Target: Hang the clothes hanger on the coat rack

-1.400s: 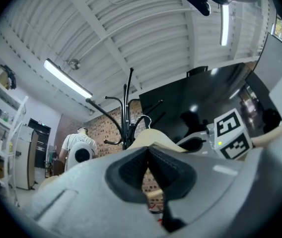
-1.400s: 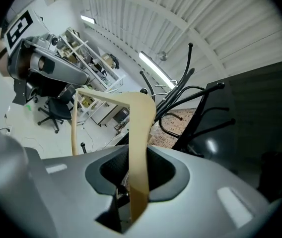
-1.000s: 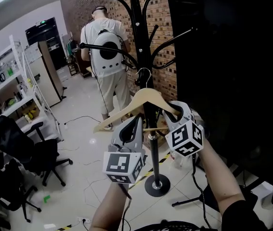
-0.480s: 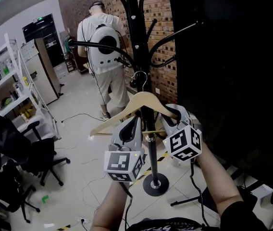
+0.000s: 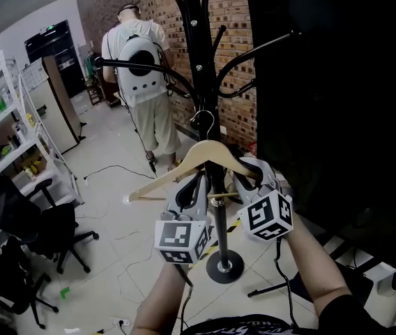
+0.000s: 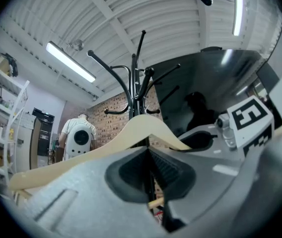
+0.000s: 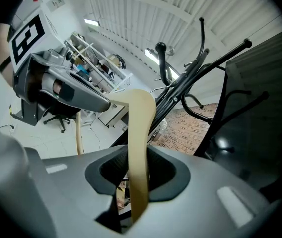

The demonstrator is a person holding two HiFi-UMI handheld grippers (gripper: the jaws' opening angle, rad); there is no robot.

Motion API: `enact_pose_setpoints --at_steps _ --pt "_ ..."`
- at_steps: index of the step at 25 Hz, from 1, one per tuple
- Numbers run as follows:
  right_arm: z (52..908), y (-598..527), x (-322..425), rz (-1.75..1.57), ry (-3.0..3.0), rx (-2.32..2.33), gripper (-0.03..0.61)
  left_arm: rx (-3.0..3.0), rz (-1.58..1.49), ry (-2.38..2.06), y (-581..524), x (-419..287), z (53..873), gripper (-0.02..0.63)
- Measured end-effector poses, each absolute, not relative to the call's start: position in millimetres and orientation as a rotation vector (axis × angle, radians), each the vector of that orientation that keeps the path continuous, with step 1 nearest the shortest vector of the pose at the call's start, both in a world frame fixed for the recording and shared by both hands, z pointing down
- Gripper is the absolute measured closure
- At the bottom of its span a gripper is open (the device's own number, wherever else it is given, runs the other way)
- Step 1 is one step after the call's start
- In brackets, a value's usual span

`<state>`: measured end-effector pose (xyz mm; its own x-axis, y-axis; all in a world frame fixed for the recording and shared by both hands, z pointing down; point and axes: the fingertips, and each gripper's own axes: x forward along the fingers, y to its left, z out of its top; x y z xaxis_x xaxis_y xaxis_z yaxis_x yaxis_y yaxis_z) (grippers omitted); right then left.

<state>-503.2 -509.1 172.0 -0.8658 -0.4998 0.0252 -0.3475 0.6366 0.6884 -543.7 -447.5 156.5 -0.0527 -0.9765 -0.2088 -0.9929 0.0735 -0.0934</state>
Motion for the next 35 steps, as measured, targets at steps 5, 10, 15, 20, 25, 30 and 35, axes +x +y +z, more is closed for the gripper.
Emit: enact_pose_setpoints --at_steps 5,10,15,20,25,30,35 --pt "166 -503 -500 -1.076 -2.651 0.746 0.473 -2.014 0.121 2.127 -442 -545 153 0.608" --pt "163 -501 -498 -1.083 -2.659 0.777 0.468 -2.024 0.127 2.122 -440 -546 153 0.609" --pt "165 -499 -498 -1.093 -2.654 0.815 0.463 -2.034 0.124 2.117 -440 -547 157 0.609" --pt "166 -497 -500 -1.126 -2.642 0.847 0.460 -2.043 0.129 2.101 -442 -547 155 0.608" --pt "159 -495 -494 -1.144 -2.666 0.907 0.429 -2.059 0.131 2.088 -440 -546 153 0.609" --pt "154 -493 -493 -1.140 -2.708 0.923 0.398 -2.072 0.131 2.082 -441 -547 156 0.609" --pt "144 -480 -490 -1.245 -2.695 0.942 0.377 -2.074 0.137 2.080 -440 -549 156 0.609"
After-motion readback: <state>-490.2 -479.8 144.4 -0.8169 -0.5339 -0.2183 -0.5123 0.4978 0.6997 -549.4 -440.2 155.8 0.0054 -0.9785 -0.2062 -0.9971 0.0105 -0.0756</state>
